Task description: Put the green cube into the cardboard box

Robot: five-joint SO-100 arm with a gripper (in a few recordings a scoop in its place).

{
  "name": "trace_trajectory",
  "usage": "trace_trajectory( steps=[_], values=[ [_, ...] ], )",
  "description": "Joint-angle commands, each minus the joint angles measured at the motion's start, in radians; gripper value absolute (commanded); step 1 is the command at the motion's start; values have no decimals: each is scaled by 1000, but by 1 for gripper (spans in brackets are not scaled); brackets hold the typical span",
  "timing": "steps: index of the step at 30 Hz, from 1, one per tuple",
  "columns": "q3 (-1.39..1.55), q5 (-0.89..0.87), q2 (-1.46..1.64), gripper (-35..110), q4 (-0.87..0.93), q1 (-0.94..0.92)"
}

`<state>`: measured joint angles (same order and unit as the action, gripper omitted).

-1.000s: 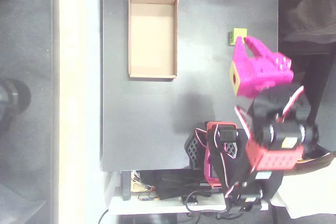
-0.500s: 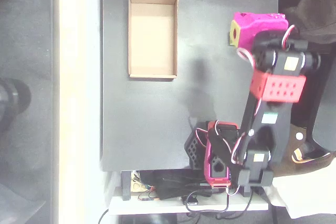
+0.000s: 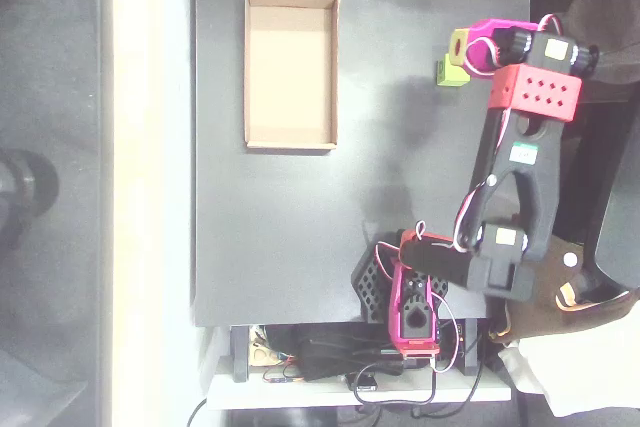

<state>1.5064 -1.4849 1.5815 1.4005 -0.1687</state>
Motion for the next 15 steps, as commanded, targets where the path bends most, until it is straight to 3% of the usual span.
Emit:
trace_trajectory(
  steps=[1,15],
  values=[
    [-25,-9,-18,1,-5,-20],
    [-98,-8,-77,7,-3,-20]
  ],
)
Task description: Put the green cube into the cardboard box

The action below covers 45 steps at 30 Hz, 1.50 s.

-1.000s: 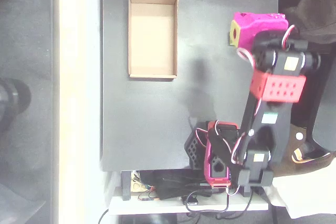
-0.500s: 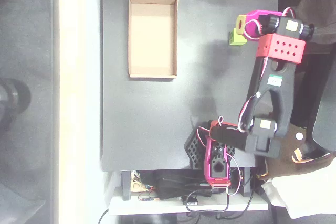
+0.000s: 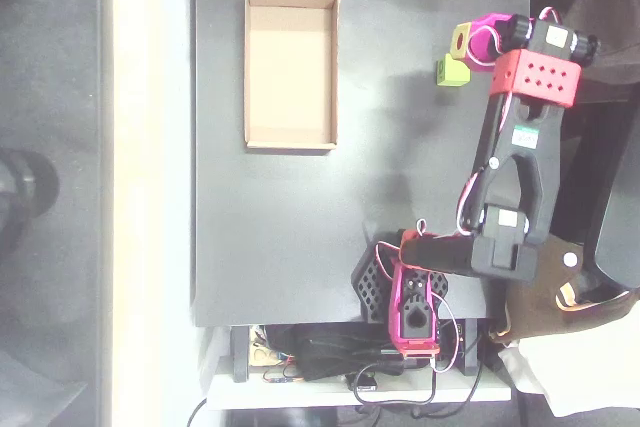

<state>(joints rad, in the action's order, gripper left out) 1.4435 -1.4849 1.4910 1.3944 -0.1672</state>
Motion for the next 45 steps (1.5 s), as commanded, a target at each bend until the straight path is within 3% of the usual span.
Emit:
trace_trajectory(
  steps=[1,10,32,41,45],
  values=[
    [-35,-8,12,9,3,-21],
    [-34,-8,-14,27,3,-21],
    [-35,-8,-66,29,3,-21],
    [-38,-8,-89,53,2,-20],
    [-41,-8,-141,55,2,-15]
  ],
)
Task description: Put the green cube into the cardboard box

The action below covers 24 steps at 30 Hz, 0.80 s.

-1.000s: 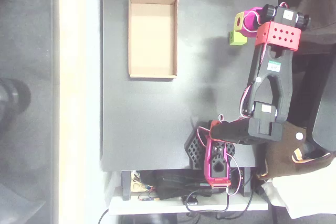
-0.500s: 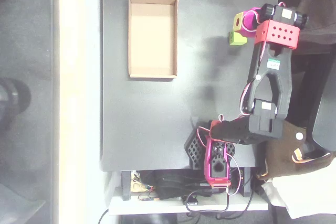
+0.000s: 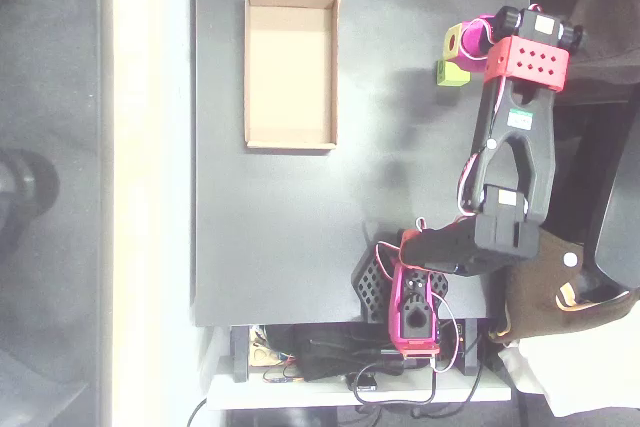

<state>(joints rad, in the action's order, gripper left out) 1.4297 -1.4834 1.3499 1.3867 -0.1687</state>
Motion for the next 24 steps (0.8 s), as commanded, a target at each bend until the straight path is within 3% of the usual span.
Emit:
trace_trajectory(
  steps=[1,8,16,24],
  values=[
    [-28,-9,-9,55,9,-11],
    [-28,-9,-72,55,-12,0],
    [-28,-9,-141,55,-202,0],
    [-15,-21,-175,55,-212,44]
  ],
)
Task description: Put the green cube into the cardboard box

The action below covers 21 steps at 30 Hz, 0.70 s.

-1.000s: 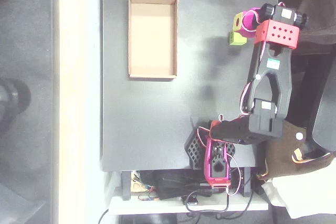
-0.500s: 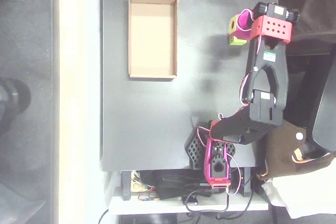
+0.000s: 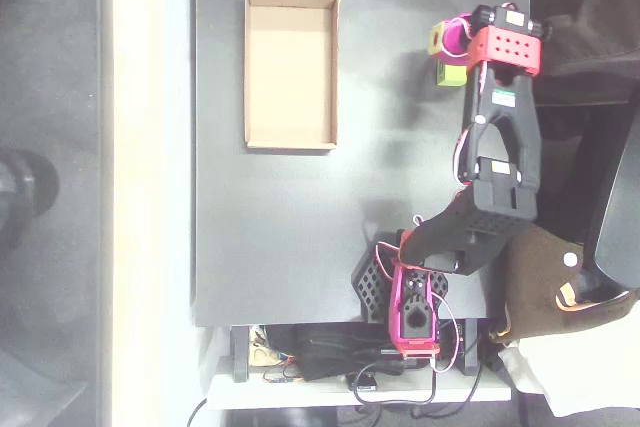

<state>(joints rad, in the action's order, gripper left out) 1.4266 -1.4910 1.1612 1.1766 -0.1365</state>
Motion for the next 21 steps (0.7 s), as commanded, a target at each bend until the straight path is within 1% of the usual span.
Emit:
trace_trajectory(
  steps=[1,9,21],
  values=[
    [-11,-14,14,55,5,18],
    [0,-15,12,55,8,28],
    [114,-17,17,55,8,15]
  ],
)
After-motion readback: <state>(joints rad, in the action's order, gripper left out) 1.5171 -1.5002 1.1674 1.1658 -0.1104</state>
